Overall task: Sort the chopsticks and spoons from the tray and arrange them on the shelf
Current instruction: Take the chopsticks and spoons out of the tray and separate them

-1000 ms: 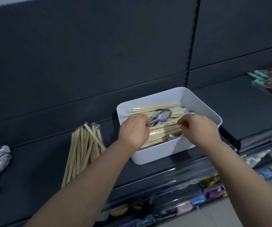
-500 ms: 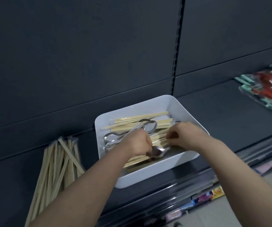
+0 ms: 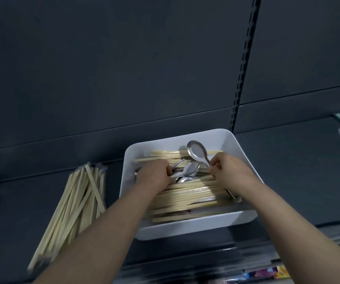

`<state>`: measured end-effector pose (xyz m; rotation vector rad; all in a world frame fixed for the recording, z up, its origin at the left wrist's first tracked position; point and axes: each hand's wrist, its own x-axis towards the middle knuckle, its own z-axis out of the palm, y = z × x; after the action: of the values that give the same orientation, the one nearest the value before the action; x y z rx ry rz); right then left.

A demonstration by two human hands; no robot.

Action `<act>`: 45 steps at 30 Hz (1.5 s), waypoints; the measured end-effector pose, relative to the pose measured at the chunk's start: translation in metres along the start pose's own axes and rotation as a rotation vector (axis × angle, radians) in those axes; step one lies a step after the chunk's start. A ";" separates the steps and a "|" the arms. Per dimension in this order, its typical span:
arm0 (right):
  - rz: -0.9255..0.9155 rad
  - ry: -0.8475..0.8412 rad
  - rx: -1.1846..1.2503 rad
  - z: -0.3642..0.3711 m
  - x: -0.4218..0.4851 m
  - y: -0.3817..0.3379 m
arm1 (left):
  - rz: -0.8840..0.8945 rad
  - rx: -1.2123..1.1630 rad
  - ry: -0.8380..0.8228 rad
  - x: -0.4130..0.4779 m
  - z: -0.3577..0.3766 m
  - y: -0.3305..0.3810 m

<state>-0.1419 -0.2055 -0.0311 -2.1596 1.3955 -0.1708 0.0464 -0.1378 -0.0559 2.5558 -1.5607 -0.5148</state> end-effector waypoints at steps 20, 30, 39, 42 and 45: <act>-0.189 -0.203 -0.115 0.043 0.035 -0.054 | -0.288 -0.639 0.391 -0.024 -0.028 -0.032; -0.404 -0.077 0.110 0.040 0.028 -0.116 | -0.405 -0.838 0.636 -0.047 -0.043 -0.072; -0.572 -0.175 0.029 0.136 -0.002 -0.242 | -0.678 -0.790 0.708 -0.112 -0.051 -0.235; -0.569 -0.227 0.013 0.188 -0.012 -0.301 | -0.745 -0.759 0.702 -0.133 -0.057 -0.306; -0.514 -0.272 0.030 0.239 -0.022 -0.363 | -0.785 -0.724 0.675 -0.148 -0.068 -0.384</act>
<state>0.2329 0.0152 -0.0401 -2.3700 0.6684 -0.0827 0.3320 0.1667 -0.0575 2.2552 -0.0806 -0.1603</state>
